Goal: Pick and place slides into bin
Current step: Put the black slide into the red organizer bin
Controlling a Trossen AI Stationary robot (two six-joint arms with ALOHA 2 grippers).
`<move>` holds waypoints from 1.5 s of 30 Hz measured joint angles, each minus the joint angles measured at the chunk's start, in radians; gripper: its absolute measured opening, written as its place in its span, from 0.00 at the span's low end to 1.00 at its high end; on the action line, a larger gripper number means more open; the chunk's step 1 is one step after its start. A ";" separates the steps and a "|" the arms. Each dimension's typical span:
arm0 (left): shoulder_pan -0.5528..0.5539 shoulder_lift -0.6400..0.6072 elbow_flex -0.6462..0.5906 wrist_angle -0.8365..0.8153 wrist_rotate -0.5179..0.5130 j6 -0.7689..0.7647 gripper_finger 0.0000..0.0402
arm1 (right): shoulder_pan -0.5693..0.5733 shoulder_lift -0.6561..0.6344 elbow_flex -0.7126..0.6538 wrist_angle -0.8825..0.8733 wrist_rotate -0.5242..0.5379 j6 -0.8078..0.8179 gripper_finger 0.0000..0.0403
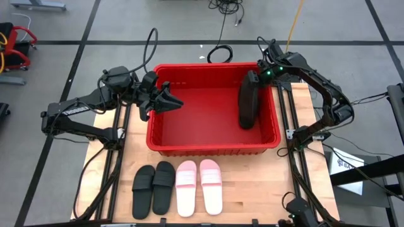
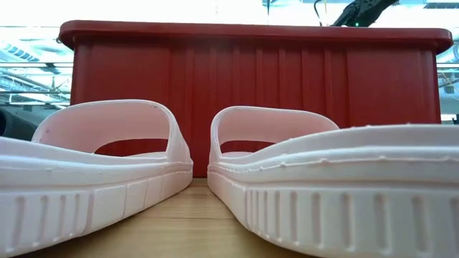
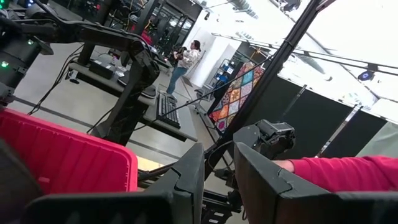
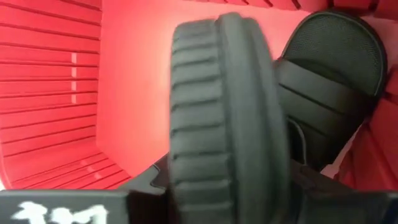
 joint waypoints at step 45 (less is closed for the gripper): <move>-0.001 0.002 0.000 -0.001 0.001 0.007 0.21 | -0.021 -0.136 0.000 -0.005 0.188 -0.050 0.39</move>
